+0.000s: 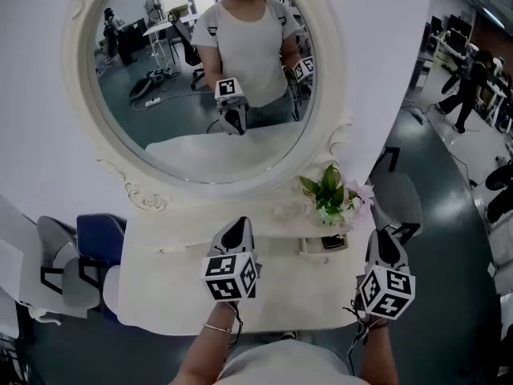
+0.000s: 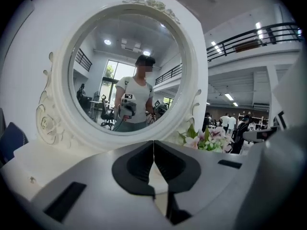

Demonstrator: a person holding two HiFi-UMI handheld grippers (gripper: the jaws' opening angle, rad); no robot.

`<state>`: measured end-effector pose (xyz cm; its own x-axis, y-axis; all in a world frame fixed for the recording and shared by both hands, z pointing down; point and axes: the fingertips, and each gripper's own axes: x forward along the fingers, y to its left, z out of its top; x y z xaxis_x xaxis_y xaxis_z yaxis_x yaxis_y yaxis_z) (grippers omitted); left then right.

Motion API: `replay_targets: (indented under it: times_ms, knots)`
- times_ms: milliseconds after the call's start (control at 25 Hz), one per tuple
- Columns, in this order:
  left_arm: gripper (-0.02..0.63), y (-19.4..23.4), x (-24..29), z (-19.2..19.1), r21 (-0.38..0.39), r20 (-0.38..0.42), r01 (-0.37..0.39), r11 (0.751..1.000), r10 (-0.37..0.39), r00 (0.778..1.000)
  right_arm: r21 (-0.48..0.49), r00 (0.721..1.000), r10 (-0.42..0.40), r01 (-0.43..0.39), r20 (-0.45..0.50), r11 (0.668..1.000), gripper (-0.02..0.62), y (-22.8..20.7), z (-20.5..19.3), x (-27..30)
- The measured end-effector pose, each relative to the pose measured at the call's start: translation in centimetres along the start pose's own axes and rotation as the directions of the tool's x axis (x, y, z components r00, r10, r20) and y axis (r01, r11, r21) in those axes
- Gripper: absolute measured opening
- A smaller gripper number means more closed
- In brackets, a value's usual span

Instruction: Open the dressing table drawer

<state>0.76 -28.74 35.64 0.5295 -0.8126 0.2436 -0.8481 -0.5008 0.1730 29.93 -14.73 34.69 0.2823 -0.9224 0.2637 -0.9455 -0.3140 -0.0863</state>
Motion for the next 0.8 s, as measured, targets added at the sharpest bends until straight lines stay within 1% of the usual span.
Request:
replay_targets:
  times_ms: [120, 200, 280, 520, 800]
  knots:
    - [0.020, -0.6, 0.3, 2.3, 0.012, 0.044, 0.017, 1.000, -0.017, 0.999, 0.015, 0.995, -0.056, 0.055, 0.086, 0.998, 0.009, -1.8, 2.4, -0.6]
    - [0.020, -0.9, 0.5, 3.5, 0.020, 0.067, 0.024, 1.000, -0.025, 0.997, 0.024, 0.990, -0.076, 0.073, 0.122, 0.997, 0.008, -2.6, 3.5, -0.8]
    - [0.020, -1.2, 0.5, 4.3, 0.027, 0.080, 0.029, 0.999, -0.031, 0.996, 0.031, 0.987, -0.089, 0.085, 0.136, 0.996, 0.008, -3.2, 4.0, -0.9]
    - [0.020, -1.1, 0.9, 4.8, 0.027, 0.092, 0.032, 0.999, -0.034, 0.995, 0.025, 0.985, -0.117, 0.115, 0.125, 0.993, 0.006, -4.2, 3.6, -0.8]
    - [0.020, -0.9, 1.2, 5.2, 0.012, 0.108, 0.036, 0.999, -0.037, 0.993, 0.017, 0.990, -0.111, 0.110, 0.092, 0.994, 0.003, -4.2, 3.4, -0.4]
